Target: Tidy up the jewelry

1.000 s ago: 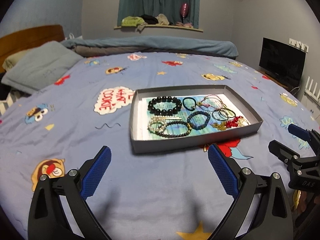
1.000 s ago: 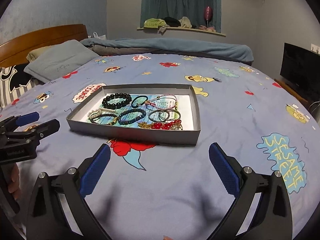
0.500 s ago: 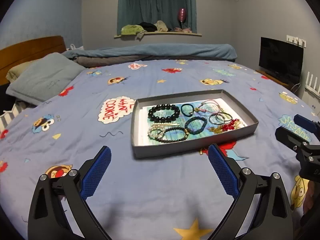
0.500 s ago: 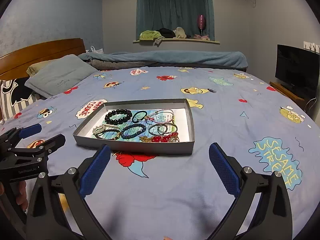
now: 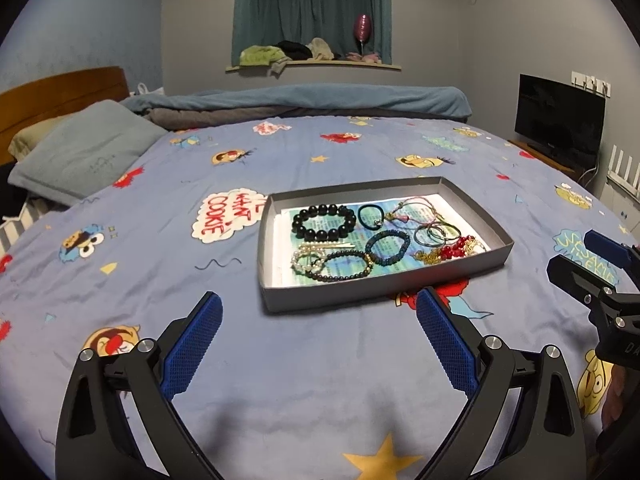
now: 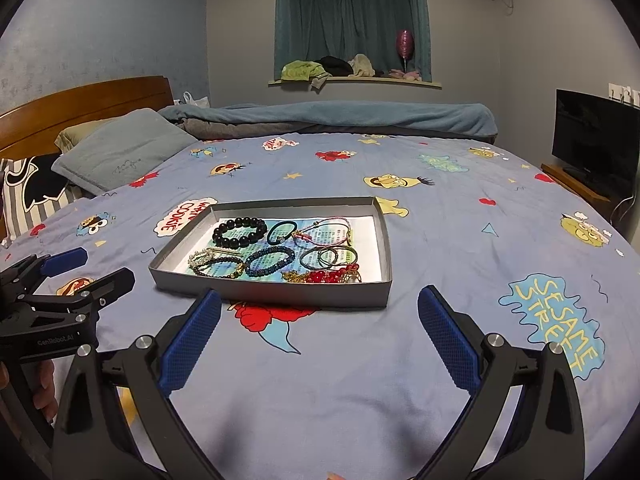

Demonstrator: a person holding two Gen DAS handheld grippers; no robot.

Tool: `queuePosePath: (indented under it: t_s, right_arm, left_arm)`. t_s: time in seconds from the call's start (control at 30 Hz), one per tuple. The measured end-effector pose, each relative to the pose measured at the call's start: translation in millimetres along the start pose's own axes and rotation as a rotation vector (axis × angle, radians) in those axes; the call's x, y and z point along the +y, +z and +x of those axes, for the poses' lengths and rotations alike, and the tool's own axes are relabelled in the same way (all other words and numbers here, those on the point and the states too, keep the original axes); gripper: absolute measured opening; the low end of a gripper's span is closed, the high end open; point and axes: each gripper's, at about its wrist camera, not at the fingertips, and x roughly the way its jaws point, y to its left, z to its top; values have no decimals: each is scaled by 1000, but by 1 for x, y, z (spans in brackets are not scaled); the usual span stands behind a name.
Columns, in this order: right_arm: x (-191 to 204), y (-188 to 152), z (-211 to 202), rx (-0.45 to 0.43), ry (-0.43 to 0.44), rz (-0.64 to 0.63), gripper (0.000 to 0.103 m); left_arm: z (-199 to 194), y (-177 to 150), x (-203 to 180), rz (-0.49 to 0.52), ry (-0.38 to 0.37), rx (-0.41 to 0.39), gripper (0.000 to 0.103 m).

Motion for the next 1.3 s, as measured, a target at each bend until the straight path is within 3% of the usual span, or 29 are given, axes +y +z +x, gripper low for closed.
queuePosePath:
  t_s: [1.3]
  right_arm:
    - [4,-5,5,3,-7,-8,97]
  left_arm:
    - [-1,-2,1,12,11,3,97]
